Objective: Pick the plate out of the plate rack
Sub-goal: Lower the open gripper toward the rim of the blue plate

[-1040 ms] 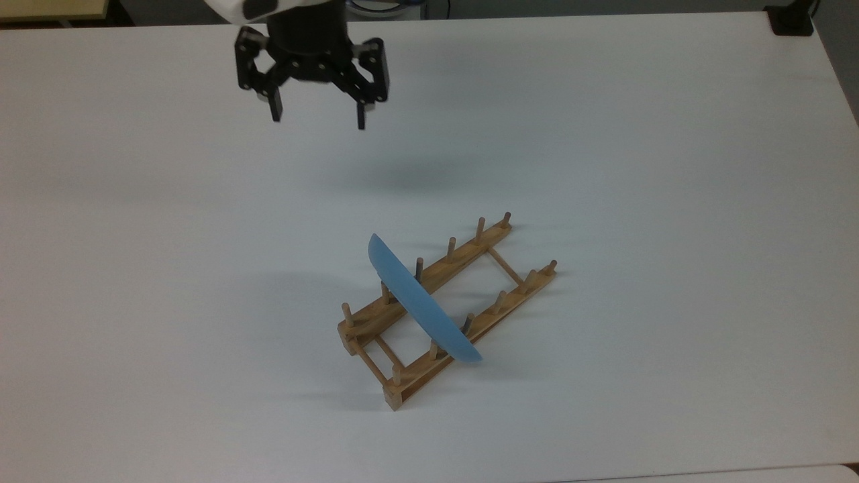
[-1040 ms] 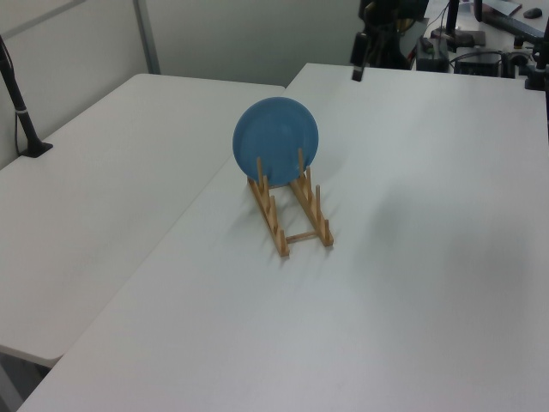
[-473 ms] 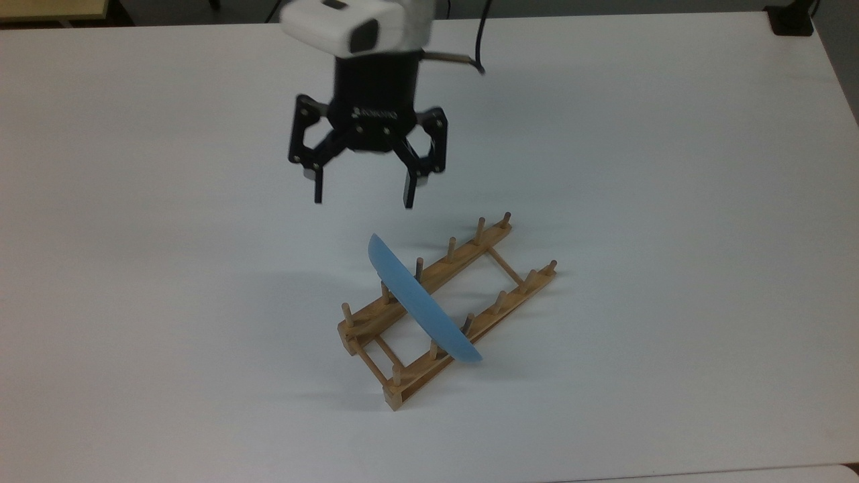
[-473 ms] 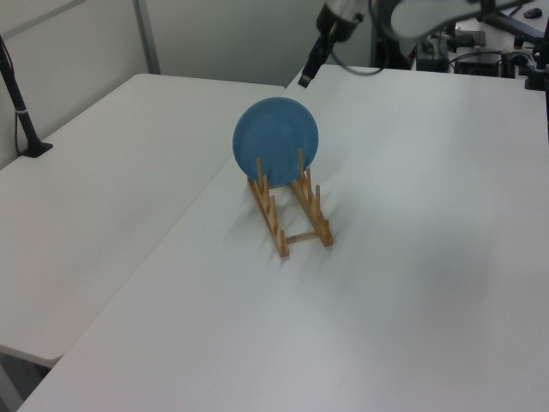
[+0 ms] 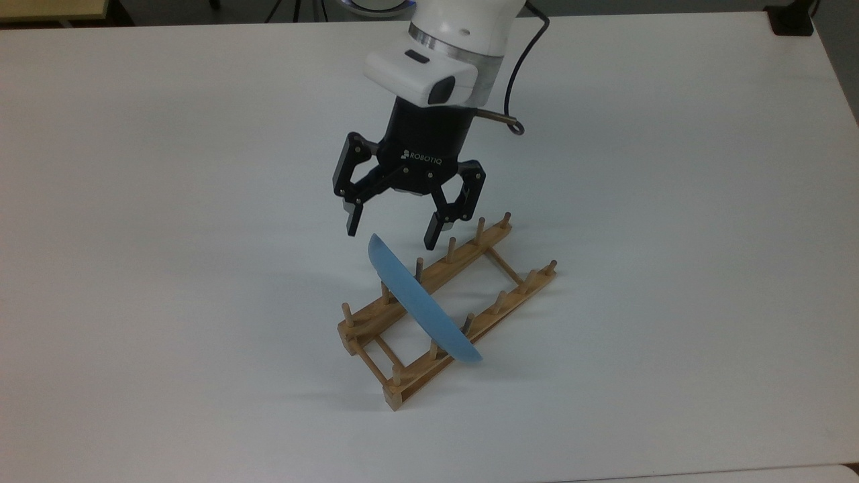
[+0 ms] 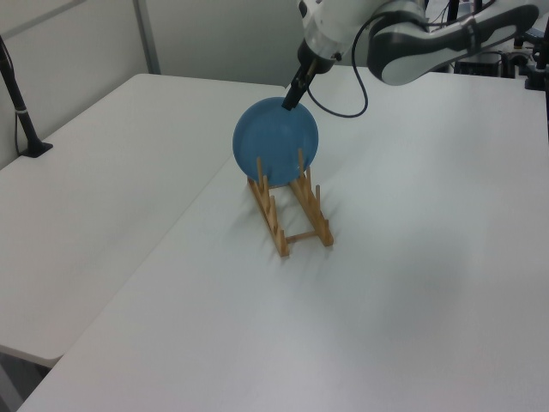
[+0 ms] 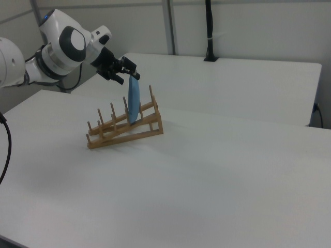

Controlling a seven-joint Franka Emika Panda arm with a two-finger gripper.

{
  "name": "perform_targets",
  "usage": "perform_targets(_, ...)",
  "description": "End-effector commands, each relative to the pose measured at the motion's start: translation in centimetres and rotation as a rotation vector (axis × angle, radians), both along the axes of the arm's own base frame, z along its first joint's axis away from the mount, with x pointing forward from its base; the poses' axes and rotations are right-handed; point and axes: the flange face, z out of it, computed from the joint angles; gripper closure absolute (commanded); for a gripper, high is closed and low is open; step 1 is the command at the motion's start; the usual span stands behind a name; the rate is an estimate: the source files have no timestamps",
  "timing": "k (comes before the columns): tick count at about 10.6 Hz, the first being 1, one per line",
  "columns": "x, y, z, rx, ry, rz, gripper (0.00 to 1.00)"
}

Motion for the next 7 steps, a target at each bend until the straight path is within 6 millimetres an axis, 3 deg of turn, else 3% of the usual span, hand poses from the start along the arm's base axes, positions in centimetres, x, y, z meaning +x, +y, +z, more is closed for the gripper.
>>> perform_targets(1, 0.6, 1.3, -1.2, -0.047, -0.02, 0.018, 0.14)
perform_targets(3, 1.2, 1.3, -1.9, -0.095, -0.031, 0.04, 0.22)
perform_targets(7, 1.6, 1.2, -3.3, -0.161, -0.024, 0.061, 0.49)
